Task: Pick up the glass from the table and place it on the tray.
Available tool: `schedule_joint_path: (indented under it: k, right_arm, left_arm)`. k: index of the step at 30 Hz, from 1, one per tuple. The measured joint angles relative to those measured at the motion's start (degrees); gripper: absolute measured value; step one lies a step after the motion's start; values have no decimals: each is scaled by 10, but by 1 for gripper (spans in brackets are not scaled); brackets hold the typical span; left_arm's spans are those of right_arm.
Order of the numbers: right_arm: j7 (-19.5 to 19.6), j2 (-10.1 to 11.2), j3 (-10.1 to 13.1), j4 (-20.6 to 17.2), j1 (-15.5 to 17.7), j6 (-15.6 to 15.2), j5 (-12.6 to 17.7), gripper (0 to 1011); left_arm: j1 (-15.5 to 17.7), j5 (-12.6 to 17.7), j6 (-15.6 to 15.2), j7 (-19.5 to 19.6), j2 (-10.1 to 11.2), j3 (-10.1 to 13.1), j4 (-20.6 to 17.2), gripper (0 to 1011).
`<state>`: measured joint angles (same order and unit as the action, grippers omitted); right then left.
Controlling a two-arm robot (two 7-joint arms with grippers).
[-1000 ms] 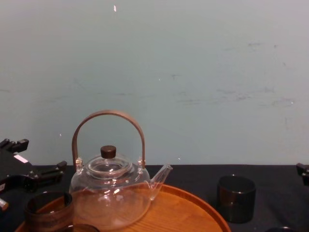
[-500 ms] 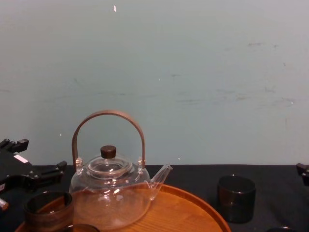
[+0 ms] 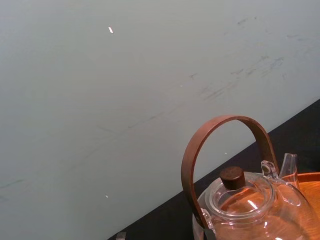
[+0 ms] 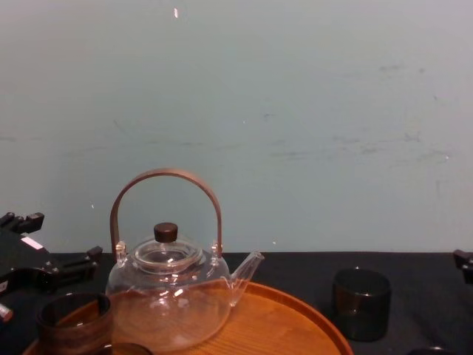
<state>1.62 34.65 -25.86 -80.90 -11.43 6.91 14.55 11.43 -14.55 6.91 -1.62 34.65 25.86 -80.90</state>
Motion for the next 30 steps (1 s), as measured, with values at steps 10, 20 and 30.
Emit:
schedule_joint_path:
  k: [10,20,30]
  right_arm:
    - [0,0,0,0,0,0,0,1002]
    - [-34,5,14,-19,12,-18,17,1002]
    - [-95,34,52,-88,61,-72,78,1002]
  left_arm:
    - [0,0,0,0,0,0,0,1001]
    - [0,0,0,0,0,0,0,1001]
    - [0,0,0,0,0,0,0,1001]
